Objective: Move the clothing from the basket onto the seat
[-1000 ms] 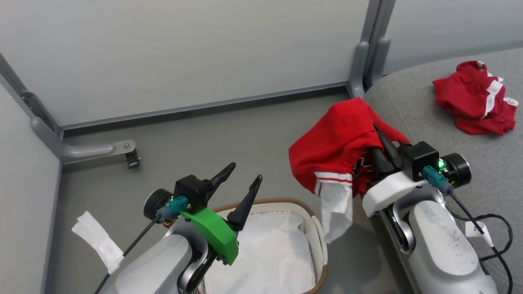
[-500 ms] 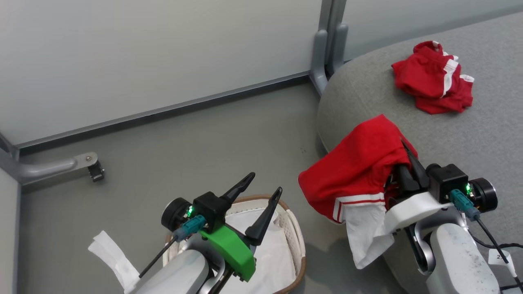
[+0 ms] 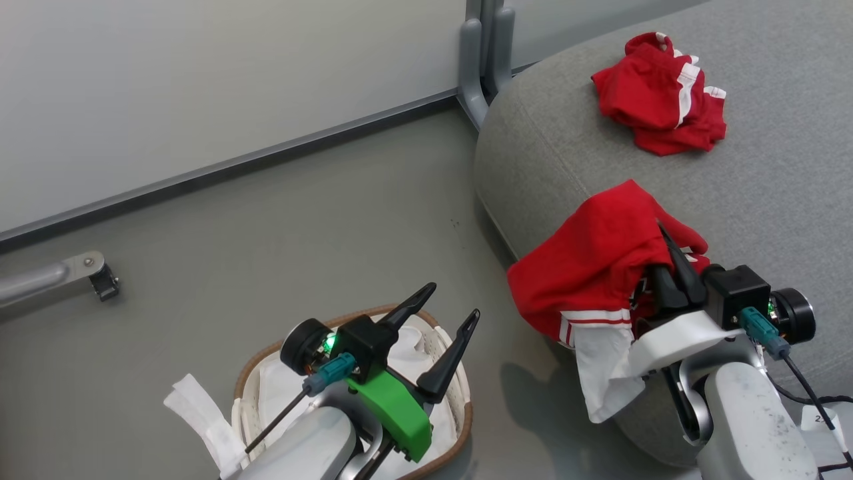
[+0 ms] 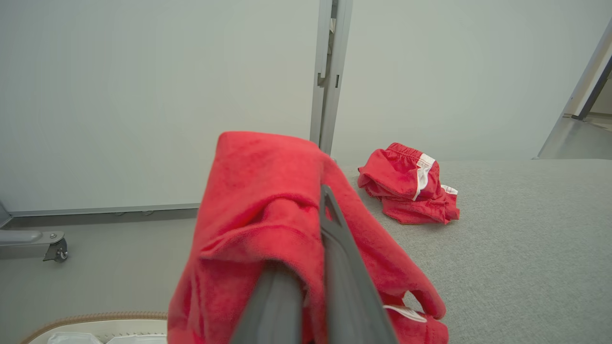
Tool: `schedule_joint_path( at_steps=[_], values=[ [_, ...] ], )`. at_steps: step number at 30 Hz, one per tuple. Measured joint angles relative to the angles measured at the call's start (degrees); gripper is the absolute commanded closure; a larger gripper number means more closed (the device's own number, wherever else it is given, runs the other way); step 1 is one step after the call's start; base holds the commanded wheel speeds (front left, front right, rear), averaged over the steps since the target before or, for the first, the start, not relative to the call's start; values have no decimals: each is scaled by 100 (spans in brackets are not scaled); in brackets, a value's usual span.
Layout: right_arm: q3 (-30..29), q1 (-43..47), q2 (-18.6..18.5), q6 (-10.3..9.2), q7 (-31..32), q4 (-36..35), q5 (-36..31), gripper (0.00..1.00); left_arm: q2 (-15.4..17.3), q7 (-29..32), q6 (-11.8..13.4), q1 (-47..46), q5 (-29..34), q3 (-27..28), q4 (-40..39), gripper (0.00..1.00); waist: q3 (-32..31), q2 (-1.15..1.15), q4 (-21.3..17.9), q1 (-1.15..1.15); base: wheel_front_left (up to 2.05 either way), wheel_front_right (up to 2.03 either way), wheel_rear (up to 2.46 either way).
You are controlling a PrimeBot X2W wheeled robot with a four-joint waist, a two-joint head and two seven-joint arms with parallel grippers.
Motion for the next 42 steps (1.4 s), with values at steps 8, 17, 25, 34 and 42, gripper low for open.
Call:
schedule_joint_path(
  at_steps=[8, 17, 25, 34, 42],
  values=[
    [-43, -579, -2, 0, 77, 158, 37, 100, 33, 0, -24, -297, 208, -58, -11, 0, 366, 0, -24, 0, 0, 0, 0],
    [-166, -2917, -862, 0, 681, 433, 325, 100, 133, 172, 0, -892, 513, -153, -299, 0, 1063, 0, 14, 0, 0, 0, 0],
    [-267, -4955, -2223, 0, 1443, 889, 597, 100, 179, 402, 33, -1267, 724, -220, -649, 0, 1781, 0, 170, 1, 0, 0, 0],
    [-472, -5408, -3085, 0, 1479, 1850, 230, 100, 225, 480, 84, -1625, 939, -287, -960, 0, 2511, 0, 570, 1, 0, 0, 0],
    [-957, -4938, -2495, 0, 779, 3289, -123, 100, 278, 550, 164, -1712, 994, -318, -1051, 0, 3029, 0, 924, 2, 0, 0, 0]
  ],
)
